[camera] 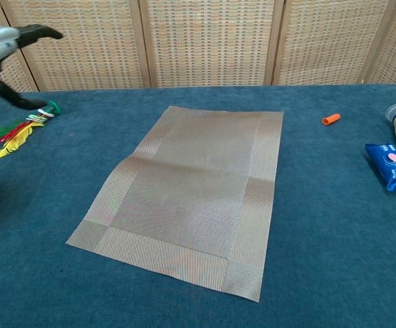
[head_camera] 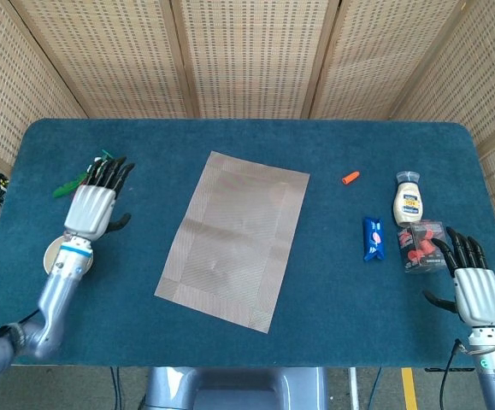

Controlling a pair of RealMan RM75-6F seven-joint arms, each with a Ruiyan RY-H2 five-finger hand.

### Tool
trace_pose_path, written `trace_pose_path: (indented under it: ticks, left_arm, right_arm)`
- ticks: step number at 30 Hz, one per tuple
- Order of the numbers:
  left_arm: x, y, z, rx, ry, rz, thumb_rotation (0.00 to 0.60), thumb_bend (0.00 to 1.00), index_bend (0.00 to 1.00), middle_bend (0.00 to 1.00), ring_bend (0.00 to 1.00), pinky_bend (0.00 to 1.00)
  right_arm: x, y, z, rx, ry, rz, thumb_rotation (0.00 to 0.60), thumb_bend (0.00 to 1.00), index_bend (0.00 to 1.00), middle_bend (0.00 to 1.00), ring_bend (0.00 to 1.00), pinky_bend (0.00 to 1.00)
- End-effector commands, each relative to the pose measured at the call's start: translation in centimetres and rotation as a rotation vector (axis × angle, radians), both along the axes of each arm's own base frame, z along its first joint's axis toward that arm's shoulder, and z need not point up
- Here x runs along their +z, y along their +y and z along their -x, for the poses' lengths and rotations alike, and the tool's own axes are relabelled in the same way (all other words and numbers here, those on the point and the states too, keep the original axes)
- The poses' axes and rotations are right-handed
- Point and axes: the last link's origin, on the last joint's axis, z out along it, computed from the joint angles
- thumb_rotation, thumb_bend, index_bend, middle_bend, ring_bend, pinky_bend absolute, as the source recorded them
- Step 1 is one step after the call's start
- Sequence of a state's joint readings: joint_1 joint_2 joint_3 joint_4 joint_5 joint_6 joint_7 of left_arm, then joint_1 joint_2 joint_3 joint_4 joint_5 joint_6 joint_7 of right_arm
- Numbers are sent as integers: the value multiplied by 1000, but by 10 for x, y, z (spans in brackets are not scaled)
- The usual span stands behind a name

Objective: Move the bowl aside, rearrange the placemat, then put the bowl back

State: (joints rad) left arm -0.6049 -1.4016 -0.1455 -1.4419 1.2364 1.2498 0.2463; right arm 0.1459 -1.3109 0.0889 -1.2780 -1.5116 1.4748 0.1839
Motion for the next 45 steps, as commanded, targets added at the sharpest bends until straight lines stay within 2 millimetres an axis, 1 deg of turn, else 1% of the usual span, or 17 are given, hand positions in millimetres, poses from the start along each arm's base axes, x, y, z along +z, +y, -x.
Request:
trace_pose_path:
  ticks: [1, 6, 8, 10, 14, 18, 19, 20, 22, 23, 28, 30, 32, 35, 39, 42, 45]
  left_arm:
    - [21, -59, 33, 58, 74, -19, 600, 263, 50, 0, 0, 0]
    - [26, -92, 46, 102, 68, -17, 600, 263, 50, 0, 0, 0]
    - [32, -118, 52, 110, 51, -36, 600, 263, 51, 0, 0, 0]
    - [35, -130, 56, 116, 45, -45, 600, 263, 53, 0, 0, 0]
    - [41, -146, 63, 141, 32, -55, 600, 263, 55, 0, 0, 0]
    - [49, -158, 69, 161, 23, -65, 600, 263, 58, 0, 0, 0]
    - [51, -160, 71, 163, 25, -72, 600, 263, 59, 0, 0, 0]
    - [54, -161, 74, 173, 22, -82, 600, 263, 60, 0, 0, 0]
    - [57, -161, 77, 186, 15, -86, 600, 263, 65, 0, 0, 0]
    - [61, -160, 79, 195, 3, -101, 600, 263, 66, 0, 0, 0]
    - [65, -159, 82, 201, -11, -106, 600, 263, 67, 0, 0, 0]
    - [68, -158, 84, 204, -19, -116, 600, 263, 67, 0, 0, 0]
    - [70, -158, 86, 208, -24, -119, 600, 263, 67, 0, 0, 0]
    - [71, -157, 88, 212, -24, -123, 600, 263, 67, 0, 0, 0]
    - [70, -157, 89, 217, -26, -122, 600, 263, 67, 0, 0, 0]
    - [71, -156, 89, 218, -26, -124, 600, 263, 67, 0, 0, 0]
    - [71, -156, 90, 223, -26, -127, 600, 263, 67, 0, 0, 0]
  right_arm:
    - [0, 2, -1, 7, 1, 1, 600, 124, 166, 0, 0, 0]
    - [1, 2, -4, 26, 0, 7, 600, 121, 170, 0, 0, 0]
    - [0, 1, -10, 70, -2, 10, 600, 120, 183, 0, 0, 0]
    - [-2, 0, -16, 109, -6, 8, 600, 120, 201, 0, 0, 0]
    - [-12, -6, -32, 184, -23, -8, 600, 120, 235, 0, 0, 1]
    - [-30, -15, -55, 253, -33, -53, 600, 120, 261, 1, 0, 14]
    - [-35, -17, -63, 272, -43, -67, 600, 120, 263, 2, 0, 16]
    - [-46, -20, -74, 299, -57, -97, 600, 120, 266, 3, 0, 18]
    - [-57, -23, -87, 325, -65, -125, 600, 119, 268, 4, 0, 20]
    - [-76, -23, -106, 374, -87, -185, 600, 120, 269, 5, 0, 20]
    - [-103, -22, -132, 406, -122, -243, 600, 123, 264, 2, 0, 17]
    - [-120, -15, -146, 428, -138, -291, 600, 128, 235, 0, 0, 6]
    - [-131, -10, -154, 433, -143, -315, 600, 128, 198, 0, 0, 0]
    - [-140, -6, -163, 443, -165, -328, 600, 127, 155, 0, 0, 0]
    - [-151, -6, -177, 450, -198, -346, 600, 117, 138, 0, 0, 0]
    - [-155, -6, -181, 449, -212, -344, 600, 88, 121, 0, 0, 0]
    - [-160, -5, -180, 444, -210, -341, 600, 58, 92, 0, 0, 0]
